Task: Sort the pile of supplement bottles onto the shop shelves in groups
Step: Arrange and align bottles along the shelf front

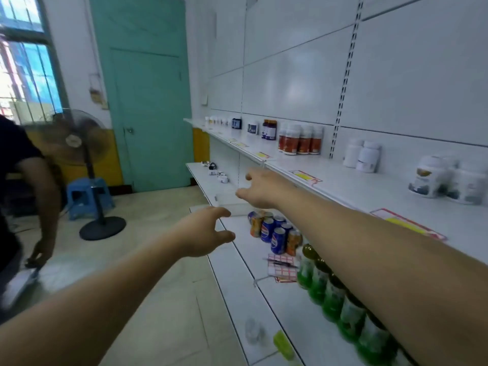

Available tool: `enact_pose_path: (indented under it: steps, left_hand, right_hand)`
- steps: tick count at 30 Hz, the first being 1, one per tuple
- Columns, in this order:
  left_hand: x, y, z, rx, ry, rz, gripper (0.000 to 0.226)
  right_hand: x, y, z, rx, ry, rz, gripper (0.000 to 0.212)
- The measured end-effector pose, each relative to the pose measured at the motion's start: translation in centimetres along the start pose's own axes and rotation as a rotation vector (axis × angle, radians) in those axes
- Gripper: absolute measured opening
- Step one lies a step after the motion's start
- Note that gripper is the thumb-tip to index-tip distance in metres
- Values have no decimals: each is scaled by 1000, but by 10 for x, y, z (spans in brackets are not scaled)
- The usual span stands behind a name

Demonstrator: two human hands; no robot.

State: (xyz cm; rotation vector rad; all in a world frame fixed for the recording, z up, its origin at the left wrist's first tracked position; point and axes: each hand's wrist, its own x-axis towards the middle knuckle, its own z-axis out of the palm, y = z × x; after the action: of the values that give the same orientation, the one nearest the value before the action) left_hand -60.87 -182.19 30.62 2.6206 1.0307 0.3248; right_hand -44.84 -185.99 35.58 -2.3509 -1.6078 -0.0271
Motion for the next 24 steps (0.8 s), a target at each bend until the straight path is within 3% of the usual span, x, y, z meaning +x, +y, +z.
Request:
enact_pose_path:
  steps: [12, 24]
  left_hand:
    - [265, -180, -76, -30, 11, 53, 54]
    - [543, -318, -88, -33, -7, 44, 55]
  right_hand:
    - [313, -62, 32, -58, 49, -26, 53]
    - [635, -71, 95, -34, 77, -79, 60]
